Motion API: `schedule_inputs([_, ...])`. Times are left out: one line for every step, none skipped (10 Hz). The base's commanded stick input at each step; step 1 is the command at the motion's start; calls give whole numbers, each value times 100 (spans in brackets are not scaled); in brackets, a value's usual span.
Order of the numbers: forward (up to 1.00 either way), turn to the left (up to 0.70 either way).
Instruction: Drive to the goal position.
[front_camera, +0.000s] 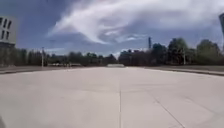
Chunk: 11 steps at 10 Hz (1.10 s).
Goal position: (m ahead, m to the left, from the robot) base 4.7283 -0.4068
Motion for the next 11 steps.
schedule_inputs([100,0])
schedule_inputs([100,0])
schedule_inputs([100,0])
schedule_inputs([100,0])
schedule_inputs([100,0])
schedule_inputs([100,0])
schedule_inputs([100,0])
schedule_inputs([100,0])
schedule_inputs([100,0])
schedule_inputs([100,0])
schedule_inputs([100,0])
